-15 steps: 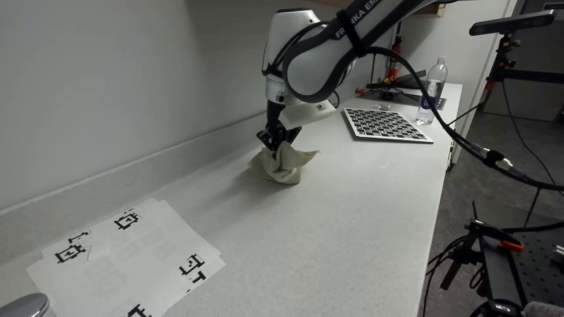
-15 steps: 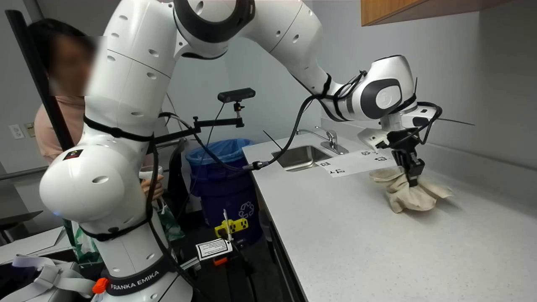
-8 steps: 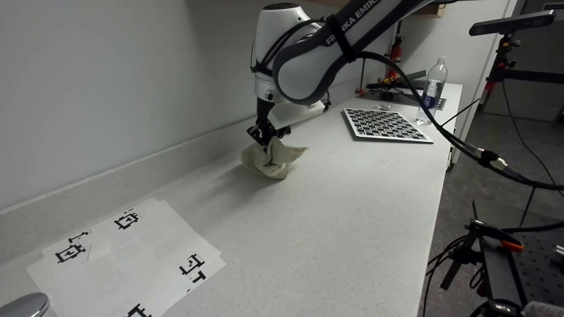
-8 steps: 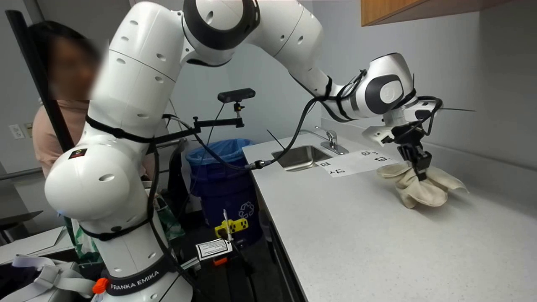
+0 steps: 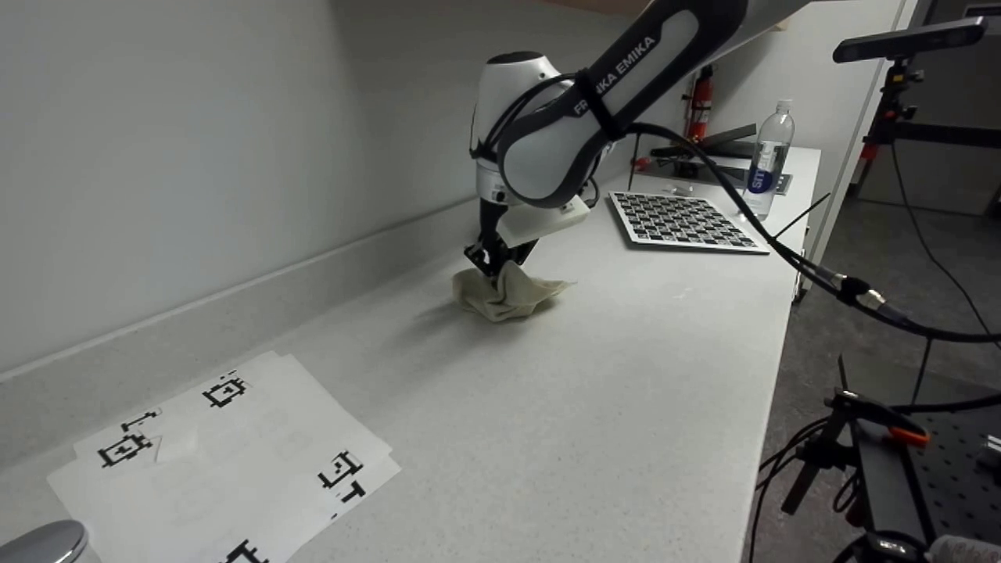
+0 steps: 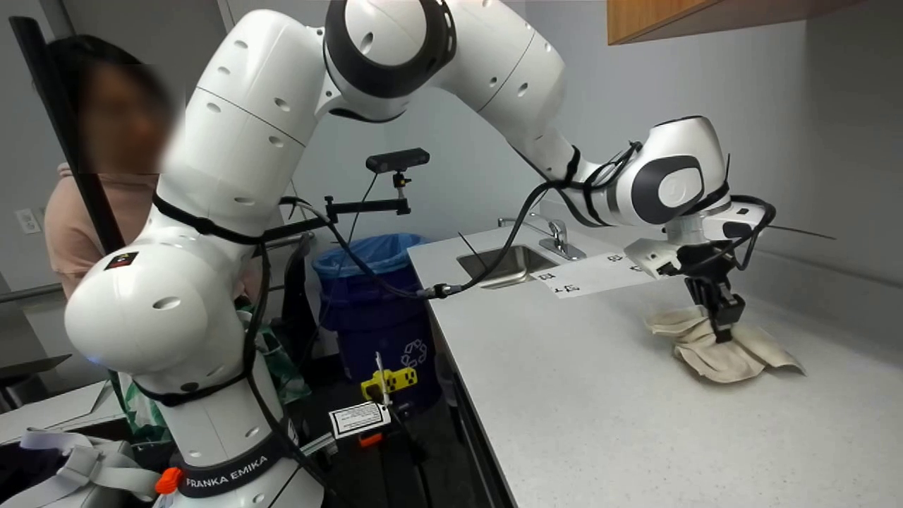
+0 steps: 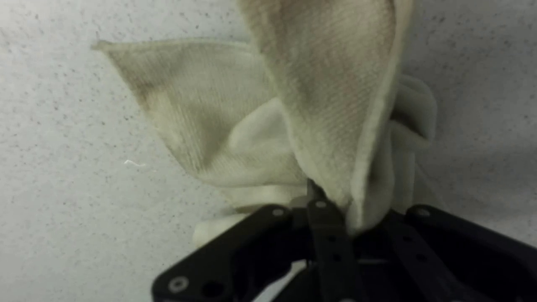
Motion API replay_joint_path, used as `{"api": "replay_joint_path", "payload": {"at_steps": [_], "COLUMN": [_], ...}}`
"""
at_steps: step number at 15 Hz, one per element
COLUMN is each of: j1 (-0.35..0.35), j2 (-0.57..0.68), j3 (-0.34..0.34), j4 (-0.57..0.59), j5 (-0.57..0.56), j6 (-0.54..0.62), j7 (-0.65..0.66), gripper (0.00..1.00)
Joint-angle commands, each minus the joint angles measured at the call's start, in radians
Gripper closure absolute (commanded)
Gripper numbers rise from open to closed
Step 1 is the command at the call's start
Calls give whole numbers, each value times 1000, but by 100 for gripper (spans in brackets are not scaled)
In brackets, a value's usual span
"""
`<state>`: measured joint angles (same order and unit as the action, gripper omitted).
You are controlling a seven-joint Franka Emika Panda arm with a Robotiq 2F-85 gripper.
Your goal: Wipe the countertop with the towel
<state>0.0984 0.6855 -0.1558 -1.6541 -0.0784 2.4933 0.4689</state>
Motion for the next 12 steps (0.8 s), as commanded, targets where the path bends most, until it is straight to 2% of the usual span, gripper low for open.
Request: {"api": "replay_joint_path", "payload": {"at_steps": [1,5,12], "j1": [-45,-56,-72], "j2": [19,16,-24], "j3": [48,71,101], "j4": [17,4,-95], "j5": [69,105,155], "j6": [4,-18,0], "j7": [-69,-108,-141], "gripper": [98,98,98]}}
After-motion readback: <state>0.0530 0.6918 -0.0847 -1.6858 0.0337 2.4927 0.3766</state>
